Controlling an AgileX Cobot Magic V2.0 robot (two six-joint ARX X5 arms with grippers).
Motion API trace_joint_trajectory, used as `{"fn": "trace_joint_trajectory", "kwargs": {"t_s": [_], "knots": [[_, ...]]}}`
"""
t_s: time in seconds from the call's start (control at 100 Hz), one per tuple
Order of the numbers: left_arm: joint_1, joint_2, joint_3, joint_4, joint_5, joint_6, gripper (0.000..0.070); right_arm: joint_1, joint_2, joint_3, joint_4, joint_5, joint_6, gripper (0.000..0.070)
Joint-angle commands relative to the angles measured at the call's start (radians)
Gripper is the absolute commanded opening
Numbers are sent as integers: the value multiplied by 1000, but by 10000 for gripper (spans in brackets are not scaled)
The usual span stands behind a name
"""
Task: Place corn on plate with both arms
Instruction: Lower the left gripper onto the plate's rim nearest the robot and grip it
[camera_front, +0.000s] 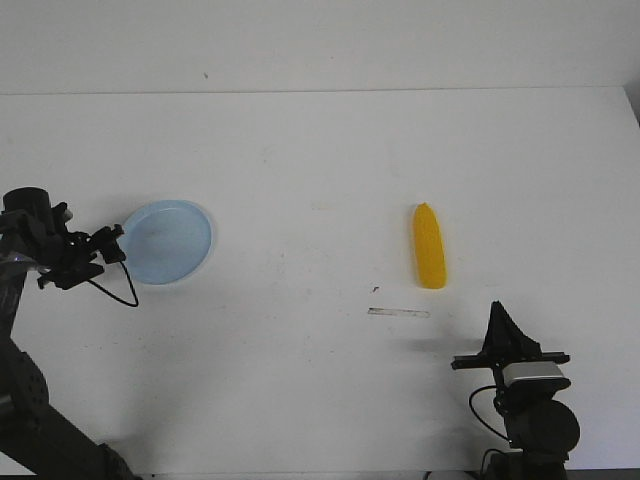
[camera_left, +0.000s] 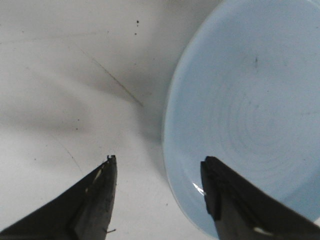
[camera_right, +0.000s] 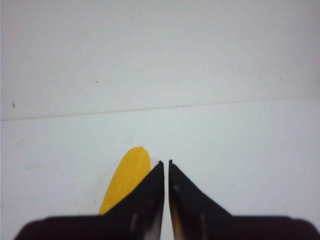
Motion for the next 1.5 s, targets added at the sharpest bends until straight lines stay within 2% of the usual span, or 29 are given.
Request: {"fn": "trace_joint_trajectory", "kwargs": {"t_s": [0.0, 0.27, 0.52, 0.62, 1.0, 1.17, 1.32, 1.46, 1.49], "knots": [[4, 32, 21, 11, 13, 2, 334, 1, 0, -1, 10, 0, 9, 15], [2, 80, 21, 45, 80, 0, 332, 1, 0, -1, 10, 0, 9, 15], [-17, 97, 21, 85, 92, -3, 322, 1, 0, -1, 10, 0, 9, 15], [-19, 97, 21, 90, 98, -3, 269, 1, 0, -1, 10, 0, 9, 15], [-35, 117, 21, 90, 99, -3, 268, 1, 0, -1, 10, 0, 9, 15], [-37, 137, 21, 90, 145, -3, 266, 1, 0, -1, 10, 0, 9, 15], [-37, 144, 21, 89, 145, -3, 152, 1, 0, -1, 10, 0, 9, 15], [-36, 146, 21, 92, 144, -3, 101, 1, 0, -1, 10, 0, 9, 15], [-36, 146, 21, 91, 144, -3, 70, 1, 0, -1, 10, 0, 9, 15]]}}
